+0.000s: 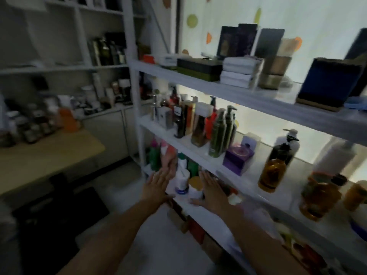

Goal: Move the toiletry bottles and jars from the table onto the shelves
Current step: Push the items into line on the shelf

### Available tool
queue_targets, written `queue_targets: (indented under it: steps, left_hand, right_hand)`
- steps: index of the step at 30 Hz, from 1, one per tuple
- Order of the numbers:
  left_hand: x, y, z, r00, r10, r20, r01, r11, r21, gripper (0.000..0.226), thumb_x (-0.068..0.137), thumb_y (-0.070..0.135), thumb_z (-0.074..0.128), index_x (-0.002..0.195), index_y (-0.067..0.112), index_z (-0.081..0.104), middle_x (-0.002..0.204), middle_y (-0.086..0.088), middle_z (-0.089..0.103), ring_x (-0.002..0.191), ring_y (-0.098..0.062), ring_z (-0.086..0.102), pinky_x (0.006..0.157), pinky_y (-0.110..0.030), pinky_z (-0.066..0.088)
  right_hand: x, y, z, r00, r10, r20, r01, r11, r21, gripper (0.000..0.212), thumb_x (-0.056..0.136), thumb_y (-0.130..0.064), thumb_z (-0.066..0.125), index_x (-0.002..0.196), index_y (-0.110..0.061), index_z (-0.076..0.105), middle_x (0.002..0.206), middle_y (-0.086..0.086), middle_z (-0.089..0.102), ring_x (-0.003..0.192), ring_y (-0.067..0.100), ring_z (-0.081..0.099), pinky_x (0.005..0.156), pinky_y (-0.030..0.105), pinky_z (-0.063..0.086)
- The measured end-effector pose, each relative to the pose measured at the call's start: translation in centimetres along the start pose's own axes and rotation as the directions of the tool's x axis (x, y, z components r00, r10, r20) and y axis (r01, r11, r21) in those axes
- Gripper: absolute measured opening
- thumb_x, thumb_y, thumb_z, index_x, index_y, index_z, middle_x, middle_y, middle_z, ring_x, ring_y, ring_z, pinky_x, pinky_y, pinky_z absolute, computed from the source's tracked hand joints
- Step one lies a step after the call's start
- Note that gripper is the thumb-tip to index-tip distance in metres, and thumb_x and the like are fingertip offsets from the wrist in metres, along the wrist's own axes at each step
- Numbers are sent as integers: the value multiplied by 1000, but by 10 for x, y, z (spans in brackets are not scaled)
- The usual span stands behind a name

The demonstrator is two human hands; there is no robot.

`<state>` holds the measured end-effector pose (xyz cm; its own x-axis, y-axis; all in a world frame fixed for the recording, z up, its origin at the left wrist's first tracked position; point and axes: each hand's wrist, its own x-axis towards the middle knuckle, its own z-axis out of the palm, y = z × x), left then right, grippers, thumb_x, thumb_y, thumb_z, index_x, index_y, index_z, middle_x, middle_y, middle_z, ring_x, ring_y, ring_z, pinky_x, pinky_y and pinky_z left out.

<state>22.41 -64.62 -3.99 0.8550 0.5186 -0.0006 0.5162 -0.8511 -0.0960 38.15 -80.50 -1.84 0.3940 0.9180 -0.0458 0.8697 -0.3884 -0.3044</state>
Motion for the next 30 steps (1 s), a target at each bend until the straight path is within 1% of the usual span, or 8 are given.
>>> queue_targets:
  steps: [2,4,6,12,17,20,24,30]
  left_hand:
    - [-21,-53,1,991,-130,-38,131,991,20,85,86,70,9,145,16,-19,153,3,-20,143,-16,-18,117,-35,-13]
    - [-43,-101,2,969,-225,-105,232,971,55,89,80,74,-1,144,15,-21,156,0,-18,141,-17,-21,116,-36,-14]
    - [-64,-144,0,932,-354,-74,358,933,43,86,88,70,10,147,15,-19,154,2,-23,144,-17,-19,119,-37,-10]
    - [-112,-234,7,815,-577,-48,577,817,-11,83,91,67,14,147,16,-20,152,1,-27,144,-17,-20,119,-38,-9]
    - [-121,-279,26,722,-692,-22,691,722,-25,101,65,75,-24,146,15,-20,151,1,-26,145,-18,-17,116,-36,-11]
    - [-108,-319,29,658,-753,-6,753,657,-30,88,84,72,1,149,14,-17,157,-4,-18,146,-19,-15,120,-38,-6]
    - [-72,-376,22,602,-798,-9,798,602,3,85,93,63,23,149,14,-17,158,-4,-18,146,-20,-14,120,-39,-3]
    - [-24,-449,21,516,-856,-26,851,515,-100,85,92,64,23,150,14,-14,159,-3,-13,147,-19,-10,120,-38,-2]
  right_hand:
    - [36,-47,6,992,-115,45,115,993,8,136,49,-100,16,149,-12,-11,157,2,-14,146,18,-7,118,34,0]
    - [65,-94,10,974,-205,94,207,978,-17,119,68,-87,34,148,-12,-15,155,-1,-18,145,16,-12,117,35,0]
    - [92,-136,16,956,-276,104,278,961,-8,111,77,-74,45,149,-11,-13,156,0,-19,146,17,-12,117,33,-3]
    - [166,-231,47,889,-422,178,433,901,-24,147,32,-103,-1,148,-13,-16,156,1,-21,146,17,-12,119,35,-1]
    - [218,-278,74,816,-520,252,538,843,-7,135,48,-99,11,147,-13,-19,155,1,-23,145,15,-16,119,33,-5]
    - [259,-306,87,785,-553,279,577,816,-7,112,77,-75,44,148,-14,-17,156,1,-21,145,15,-14,119,33,-4]
    - [333,-338,94,754,-574,320,601,799,16,111,79,-70,49,148,-13,-16,157,1,-20,146,17,-11,120,35,3]
    - [430,-375,97,738,-597,315,613,788,57,108,81,-66,51,148,-11,-14,158,2,-16,146,20,-5,119,35,8]
